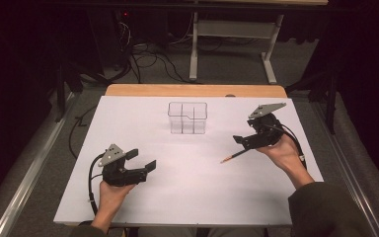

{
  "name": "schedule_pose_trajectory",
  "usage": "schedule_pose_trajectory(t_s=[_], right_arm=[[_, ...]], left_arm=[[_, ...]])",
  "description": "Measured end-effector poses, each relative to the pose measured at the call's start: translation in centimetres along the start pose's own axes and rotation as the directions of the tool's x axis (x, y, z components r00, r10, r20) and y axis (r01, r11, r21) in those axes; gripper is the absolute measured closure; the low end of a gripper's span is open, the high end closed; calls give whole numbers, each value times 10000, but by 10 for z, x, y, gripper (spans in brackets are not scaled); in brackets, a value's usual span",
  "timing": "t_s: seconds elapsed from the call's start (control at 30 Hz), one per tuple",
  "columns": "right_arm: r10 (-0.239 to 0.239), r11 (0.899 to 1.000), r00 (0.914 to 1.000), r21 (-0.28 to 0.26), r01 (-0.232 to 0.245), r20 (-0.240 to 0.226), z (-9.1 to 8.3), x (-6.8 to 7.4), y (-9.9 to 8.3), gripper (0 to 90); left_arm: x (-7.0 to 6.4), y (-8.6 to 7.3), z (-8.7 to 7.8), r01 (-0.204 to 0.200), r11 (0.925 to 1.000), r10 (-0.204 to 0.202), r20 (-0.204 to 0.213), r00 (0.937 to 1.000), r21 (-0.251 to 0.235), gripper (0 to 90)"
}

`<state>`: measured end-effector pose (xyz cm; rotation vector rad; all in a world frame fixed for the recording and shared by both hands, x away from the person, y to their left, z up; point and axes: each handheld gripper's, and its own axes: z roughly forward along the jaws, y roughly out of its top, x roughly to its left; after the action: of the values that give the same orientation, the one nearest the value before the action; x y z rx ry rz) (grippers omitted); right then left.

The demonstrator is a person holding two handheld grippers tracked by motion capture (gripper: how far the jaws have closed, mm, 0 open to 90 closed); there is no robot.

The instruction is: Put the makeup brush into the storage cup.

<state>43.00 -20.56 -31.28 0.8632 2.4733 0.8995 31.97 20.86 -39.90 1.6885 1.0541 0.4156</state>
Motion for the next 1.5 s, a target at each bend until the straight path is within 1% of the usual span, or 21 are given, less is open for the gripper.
schedule_pose_trajectory(t_s=[0.2, 0.3, 0.4, 0.43, 0.5, 0.6, 0.63, 0.67, 0.73, 0.77, 0.8, 0.83, 0.87, 0.97, 1.07, 1.13, 1.17, 1.27, 1.4, 1.43, 1.5], right_arm=[[-387, 9990, 9993, 241, 387, -16, 1, -2, 3, 247], [-409, 9986, 9992, 324, 409, -5, 1, -2, 3, 246], [-543, 9971, 9985, 530, 546, -78, 2, -4, 2, 259], [-425, 9966, 9990, 706, 431, -96, 2, -3, 3, 265], [-610, 9945, 9980, 838, 623, -179, 4, -4, 2, 276], [-633, 9920, 9975, 1076, 662, -299, 6, -4, 3, 291], [-776, 9890, 9964, 1238, 813, -342, 8, -4, 3, 300], [-776, 9890, 9964, 1238, 813, -342, 8, -4, 3, 300], [-965, 9829, 9941, 1530, 1029, -486, 12, -4, 2, 321], [-965, 9829, 9941, 1530, 1029, -486, 12, -4, 2, 321], [-1119, 9758, 9923, 1828, 1198, -528, 15, -5, 2, 330], [-1118, 9721, 9925, 2018, 1195, -491, 17, -4, 2, 331], [-1228, 9693, 9911, 2084, 1309, -511, 18, -4, 2, 332], [-1239, 9668, 9909, 2184, 1325, -528, 20, -4, 3, 329], [-1460, 9608, 9886, 2328, 1507, -373, 24, -1, 4, 305], [-1516, 9584, 9875, 2379, 1577, -439, 25, -1, 4, 303], [-1552, 9534, 9864, 2533, 1638, -536, 28, -1, 4, 302], [-1641, 9455, 9847, 2751, 1742, -593, 32, -1, 3, 300], [-1738, 9404, 9829, 2860, 1838, -601, 35, -1, 2, 288], [-1713, 9372, 9828, 2963, 1841, -688, 36, -1, 1, 285], [-1658, 9364, 9838, 3019, 1787, -679, 37, -1, 1, 284]], left_arm=[[1, 0, 0, 48, 10000, -48, -30, 10000, -6, 168], [1, 0, 0, 48, 10000, -48, -31, 10000, 1, 168], [1, 0, 0, 50, 10000, -50, -31, 10000, 6, 168], [1, 0, 0, 49, 10000, -49, -31, 10000, 8, 168], [1, 0, 0, 49, 10000, -49, -31, 10000, 16, 168], [1, 0, 0, 55, 10000, -55, -27, 10000, 11, 168], [1, 0, 0, 63, 10000, -63, -21, 10000, 4, 168], [1, 0, -1, 94, 10000, -94, -8, 10000, -22, 168], [1, 0, -1, 98, 9999, -98, -2, 10000, -29, 169], [1, 0, -1, 77, 10000, -77, -4, 10000, 2, 169], [1, 0, 0, 70, 10000, -70, -1, 10000, 10, 169], [0, 0, 0, 65, 10000, -65, 0, 10000, 9, 168], [0, 0, 0, 68, 10000, -68, 4, 10000, 10, 168], [1, 0, 0, 74, 10000, -74, -1, 10000, 7, 168], [1, 0, 0, 75, 10000, -75, -6, 10000, 7, 167], [0, 0, 0, 72, 10000, -72, -3, 10000, -3, 167], [0, 0, 0, 71, 10000, -71, -3, 10000, -6, 166], [1, 0, 0, 99, 9999, -99, 5, 10000, -31, 166], [1, 0, 0, 82, 10000, -82, 14, 10000, -9, 166], [1, 0, 0, 76, 10000, -76, 17, 10000, -1, 166], [1, 0, 0, 82, 10000, -82, 29, 10000, -8, 166]])
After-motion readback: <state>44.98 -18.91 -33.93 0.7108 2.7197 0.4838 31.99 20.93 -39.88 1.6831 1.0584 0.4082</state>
